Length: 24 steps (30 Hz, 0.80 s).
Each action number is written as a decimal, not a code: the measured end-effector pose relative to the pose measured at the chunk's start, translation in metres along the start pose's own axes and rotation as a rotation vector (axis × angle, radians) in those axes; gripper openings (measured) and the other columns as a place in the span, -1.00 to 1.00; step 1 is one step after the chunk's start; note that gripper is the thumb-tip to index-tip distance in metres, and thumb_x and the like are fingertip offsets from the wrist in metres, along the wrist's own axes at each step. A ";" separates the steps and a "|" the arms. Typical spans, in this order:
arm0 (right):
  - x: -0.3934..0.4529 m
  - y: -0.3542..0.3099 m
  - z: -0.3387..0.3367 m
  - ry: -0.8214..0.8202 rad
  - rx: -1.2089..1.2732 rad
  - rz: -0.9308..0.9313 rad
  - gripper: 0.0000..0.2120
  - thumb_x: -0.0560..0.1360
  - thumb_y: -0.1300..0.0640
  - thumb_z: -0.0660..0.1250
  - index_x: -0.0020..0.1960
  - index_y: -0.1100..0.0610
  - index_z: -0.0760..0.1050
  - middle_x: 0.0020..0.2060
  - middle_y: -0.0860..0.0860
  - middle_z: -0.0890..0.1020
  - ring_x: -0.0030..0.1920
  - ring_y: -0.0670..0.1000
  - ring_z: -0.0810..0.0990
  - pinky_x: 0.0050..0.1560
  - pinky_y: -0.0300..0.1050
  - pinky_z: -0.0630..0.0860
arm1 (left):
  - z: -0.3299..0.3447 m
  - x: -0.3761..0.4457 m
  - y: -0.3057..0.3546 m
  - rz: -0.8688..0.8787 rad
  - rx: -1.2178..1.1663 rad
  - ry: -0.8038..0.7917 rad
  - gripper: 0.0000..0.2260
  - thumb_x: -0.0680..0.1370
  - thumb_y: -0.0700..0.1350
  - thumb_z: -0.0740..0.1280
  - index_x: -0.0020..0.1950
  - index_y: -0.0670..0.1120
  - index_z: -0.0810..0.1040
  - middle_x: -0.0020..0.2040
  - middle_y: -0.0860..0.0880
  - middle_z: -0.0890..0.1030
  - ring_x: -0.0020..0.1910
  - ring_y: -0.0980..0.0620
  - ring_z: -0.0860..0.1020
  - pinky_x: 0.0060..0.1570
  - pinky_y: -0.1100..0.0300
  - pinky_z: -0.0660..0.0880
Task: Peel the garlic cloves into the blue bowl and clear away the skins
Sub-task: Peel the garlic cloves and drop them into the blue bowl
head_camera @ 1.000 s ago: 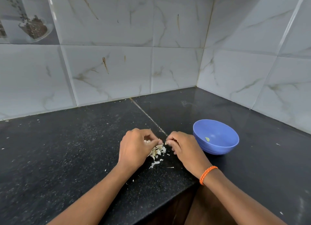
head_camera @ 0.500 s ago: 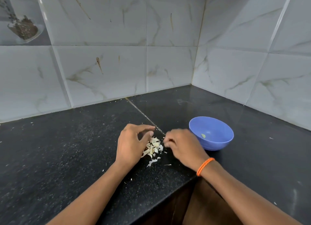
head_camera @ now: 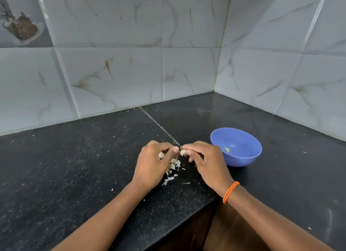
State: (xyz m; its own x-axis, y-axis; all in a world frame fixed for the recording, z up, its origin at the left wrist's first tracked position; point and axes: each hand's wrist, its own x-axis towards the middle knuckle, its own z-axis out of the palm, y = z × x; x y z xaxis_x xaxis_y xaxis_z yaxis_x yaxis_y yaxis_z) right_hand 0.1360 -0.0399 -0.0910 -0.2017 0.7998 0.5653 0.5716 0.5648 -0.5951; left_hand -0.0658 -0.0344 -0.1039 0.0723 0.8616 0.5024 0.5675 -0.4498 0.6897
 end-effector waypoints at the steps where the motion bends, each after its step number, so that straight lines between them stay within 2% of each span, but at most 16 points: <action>1: 0.000 0.002 0.002 0.019 0.040 0.016 -0.79 0.65 0.27 0.41 0.15 0.04 0.75 -0.17 -0.14 0.70 -0.21 -0.04 0.67 -0.16 -0.27 0.56 | 0.002 0.000 0.000 0.005 -0.016 0.004 -0.88 0.66 0.01 0.47 -0.07 0.17 0.73 -0.15 0.21 0.72 0.05 0.15 0.58 0.09 0.05 0.54; 2: 0.001 0.004 0.002 0.047 0.088 0.042 -0.78 0.65 0.28 0.41 0.15 0.04 0.76 -0.17 -0.14 0.72 -0.25 -0.01 0.67 -0.18 -0.22 0.58 | 0.002 -0.001 0.003 0.007 -0.031 -0.006 -0.91 0.63 -0.03 0.51 -0.01 0.19 0.72 -0.13 0.22 0.71 0.05 0.14 0.59 0.09 0.06 0.54; 4: 0.005 0.006 0.003 0.086 0.186 0.112 -0.76 0.63 0.28 0.42 0.17 0.02 0.76 -0.16 -0.10 0.76 -0.33 -0.01 0.66 -0.18 -0.16 0.61 | 0.002 -0.002 0.007 0.011 -0.026 -0.002 -0.80 0.55 -0.06 0.59 0.08 0.21 0.70 -0.09 0.27 0.71 0.03 0.13 0.59 0.07 0.07 0.55; 7: 0.005 0.002 0.006 0.075 0.267 0.154 -0.77 0.62 0.25 0.44 0.21 0.01 0.71 -0.16 -0.10 0.77 -0.41 -0.03 0.63 -0.23 -0.19 0.60 | 0.002 -0.003 0.009 0.027 0.054 0.038 -0.77 0.51 0.01 0.63 0.09 0.24 0.70 -0.09 0.31 0.70 0.00 0.14 0.61 0.01 0.04 0.58; 11: 0.003 0.000 0.008 0.096 0.241 0.138 -0.89 0.63 0.22 0.44 0.11 0.07 0.71 -0.26 -0.19 0.71 -0.33 -0.03 0.68 -0.22 -0.29 0.57 | 0.001 -0.002 0.011 0.031 0.084 0.106 -0.89 0.54 0.08 0.60 0.04 0.22 0.76 -0.15 0.30 0.70 -0.07 0.18 0.64 -0.05 0.05 0.61; 13: 0.002 0.000 0.008 0.097 0.196 0.088 -0.88 0.63 0.23 0.43 0.10 0.08 0.72 -0.22 -0.20 0.71 -0.26 -0.03 0.70 -0.19 -0.31 0.57 | 0.001 -0.004 0.013 0.036 0.090 0.117 -0.92 0.55 0.06 0.59 0.02 0.22 0.78 -0.16 0.31 0.71 -0.10 0.18 0.65 -0.07 0.05 0.61; 16: 0.001 -0.001 0.008 0.061 0.216 0.072 -0.85 0.64 0.23 0.42 0.13 0.06 0.72 -0.13 -0.17 0.74 -0.17 -0.03 0.74 -0.20 -0.31 0.58 | 0.000 -0.006 0.013 0.042 0.088 0.132 -0.88 0.56 0.00 0.59 0.03 0.23 0.79 -0.13 0.35 0.72 -0.11 0.20 0.67 -0.08 0.05 0.63; 19: 0.001 -0.001 0.008 0.014 0.309 0.122 -0.85 0.62 0.22 0.45 0.12 0.03 0.71 -0.14 -0.14 0.76 -0.14 -0.05 0.76 -0.25 -0.32 0.55 | 0.000 -0.004 0.009 0.054 0.047 0.116 -0.85 0.59 -0.06 0.56 0.08 0.19 0.80 -0.05 0.36 0.74 -0.05 0.24 0.71 -0.02 0.04 0.66; 24: 0.002 -0.001 0.008 0.012 0.378 0.151 -0.88 0.59 0.23 0.49 0.10 0.06 0.70 -0.13 -0.06 0.76 -0.16 -0.04 0.76 -0.30 -0.29 0.57 | 0.000 -0.002 0.011 0.057 -0.017 0.115 -0.87 0.60 -0.11 0.55 0.07 0.12 0.81 -0.07 0.31 0.75 -0.07 0.23 0.73 -0.04 0.08 0.67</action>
State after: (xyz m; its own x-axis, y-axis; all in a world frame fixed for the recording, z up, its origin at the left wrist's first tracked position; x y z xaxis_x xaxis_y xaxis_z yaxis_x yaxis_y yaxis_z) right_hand 0.1290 -0.0368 -0.0934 -0.1276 0.8786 0.4602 0.2611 0.4774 -0.8390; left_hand -0.0593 -0.0415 -0.0976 0.0092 0.8024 0.5967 0.5511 -0.5020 0.6665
